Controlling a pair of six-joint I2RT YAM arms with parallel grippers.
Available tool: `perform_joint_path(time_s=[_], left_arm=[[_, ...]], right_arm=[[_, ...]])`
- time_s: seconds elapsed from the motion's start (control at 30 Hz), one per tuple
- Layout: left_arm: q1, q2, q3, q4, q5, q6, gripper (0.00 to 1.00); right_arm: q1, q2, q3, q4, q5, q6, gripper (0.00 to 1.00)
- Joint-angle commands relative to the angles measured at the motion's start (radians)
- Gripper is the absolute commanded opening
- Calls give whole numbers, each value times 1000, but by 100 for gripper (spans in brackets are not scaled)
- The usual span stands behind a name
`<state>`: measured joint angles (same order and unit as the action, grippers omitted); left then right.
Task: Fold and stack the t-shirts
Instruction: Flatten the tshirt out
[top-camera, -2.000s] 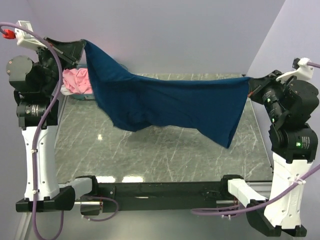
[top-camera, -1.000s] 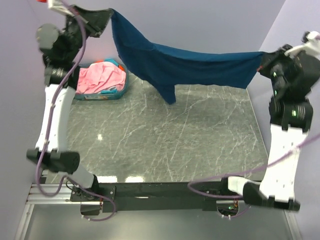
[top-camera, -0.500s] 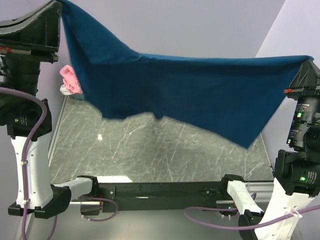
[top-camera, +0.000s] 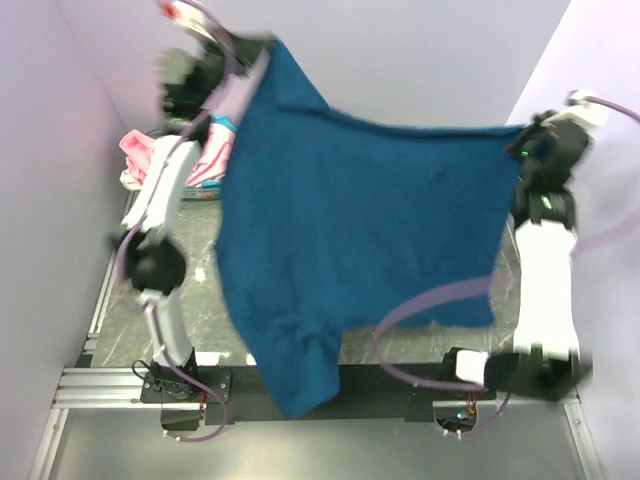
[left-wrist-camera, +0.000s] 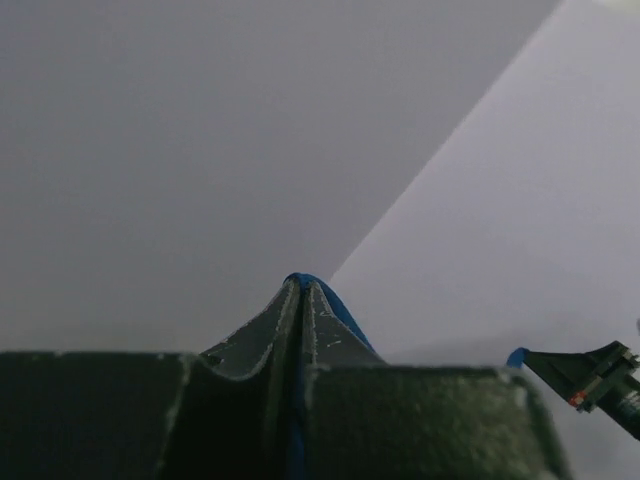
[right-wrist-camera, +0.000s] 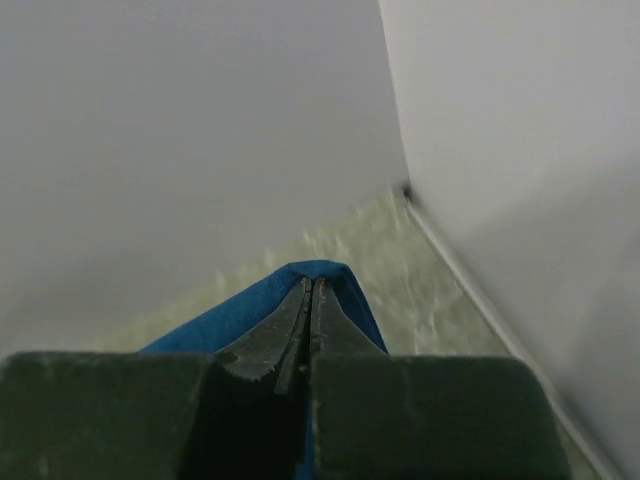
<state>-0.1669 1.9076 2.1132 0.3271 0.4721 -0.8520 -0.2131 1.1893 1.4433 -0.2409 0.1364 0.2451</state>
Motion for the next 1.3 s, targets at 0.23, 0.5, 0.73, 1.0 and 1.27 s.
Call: perform_joint_path(time_s=[0.23,0.5,0.73,1.0,1.27], left_arm=[[-31,309,76,-138,72,44,93],[-59,156,-96,-453,79,214,99],[-109,70,-326,-672,25,269,100],[-154,105,-432,-796,-16,309,99],[-155,174,-466,-781,0,265,99]], right_arm=[[-63,565,173,-116,-124,3,78],[-52,529,72,-147,-236,17,81],[-16,458,-139,-187,-268,59,79],[-8,377,-334,-196,-348,123,79],[-5,417,-411,-238,-385,118,78]])
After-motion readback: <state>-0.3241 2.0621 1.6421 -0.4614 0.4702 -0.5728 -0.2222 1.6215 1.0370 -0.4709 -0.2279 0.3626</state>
